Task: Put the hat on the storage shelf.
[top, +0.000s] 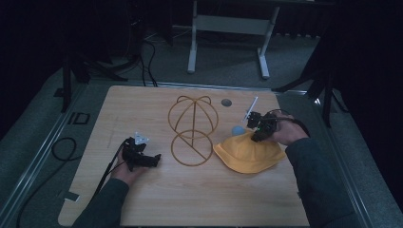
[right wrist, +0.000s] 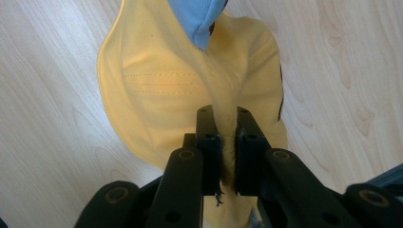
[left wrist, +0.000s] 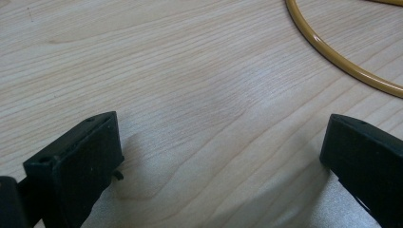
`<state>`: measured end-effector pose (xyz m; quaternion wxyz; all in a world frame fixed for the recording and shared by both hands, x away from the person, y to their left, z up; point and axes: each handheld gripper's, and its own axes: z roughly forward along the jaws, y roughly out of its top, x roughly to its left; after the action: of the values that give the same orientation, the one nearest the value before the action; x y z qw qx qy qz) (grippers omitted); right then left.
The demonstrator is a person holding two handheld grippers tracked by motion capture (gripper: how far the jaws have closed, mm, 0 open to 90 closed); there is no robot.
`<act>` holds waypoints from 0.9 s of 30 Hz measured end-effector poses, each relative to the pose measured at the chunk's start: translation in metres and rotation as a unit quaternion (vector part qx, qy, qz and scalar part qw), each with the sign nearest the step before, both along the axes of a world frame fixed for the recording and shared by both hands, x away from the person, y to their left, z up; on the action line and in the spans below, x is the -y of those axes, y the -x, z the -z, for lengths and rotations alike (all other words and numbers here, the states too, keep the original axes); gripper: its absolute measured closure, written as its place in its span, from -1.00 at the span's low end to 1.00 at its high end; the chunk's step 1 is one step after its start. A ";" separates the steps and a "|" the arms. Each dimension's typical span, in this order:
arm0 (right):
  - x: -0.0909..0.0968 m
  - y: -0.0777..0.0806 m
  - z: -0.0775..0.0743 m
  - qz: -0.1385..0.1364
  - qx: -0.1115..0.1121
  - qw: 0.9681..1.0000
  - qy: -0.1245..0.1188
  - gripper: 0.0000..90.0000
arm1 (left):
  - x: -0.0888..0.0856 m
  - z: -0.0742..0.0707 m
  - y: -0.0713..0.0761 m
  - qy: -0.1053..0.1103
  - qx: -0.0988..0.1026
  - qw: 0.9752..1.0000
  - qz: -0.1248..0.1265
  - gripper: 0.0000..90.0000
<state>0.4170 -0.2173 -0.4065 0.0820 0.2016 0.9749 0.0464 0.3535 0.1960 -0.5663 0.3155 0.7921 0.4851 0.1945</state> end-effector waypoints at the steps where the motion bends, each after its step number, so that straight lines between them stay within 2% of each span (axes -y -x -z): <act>1: 0.000 0.001 -0.002 -0.001 0.001 1.000 -0.001 0.85 | 0.000 0.000 0.000 0.000 0.000 1.000 0.000 -1.00; 7: 0.003 0.008 -0.011 -0.010 0.013 1.000 -0.014 0.85 | 0.000 0.000 0.000 0.000 0.000 1.000 0.000 -1.00; 13: 0.010 0.014 -0.018 -0.005 0.022 1.000 -0.020 0.85 | 0.000 0.000 0.000 0.001 0.000 1.000 -0.001 -1.00; 27: 0.018 0.025 -0.047 -0.004 0.054 0.997 -0.052 0.85 | 0.000 0.000 0.000 0.001 0.000 1.000 -0.001 -1.00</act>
<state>0.3915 -0.2350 -0.3591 0.1242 0.1990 0.9660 0.1083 0.3535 0.1959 -0.5663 0.3160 0.7915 0.4857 0.1940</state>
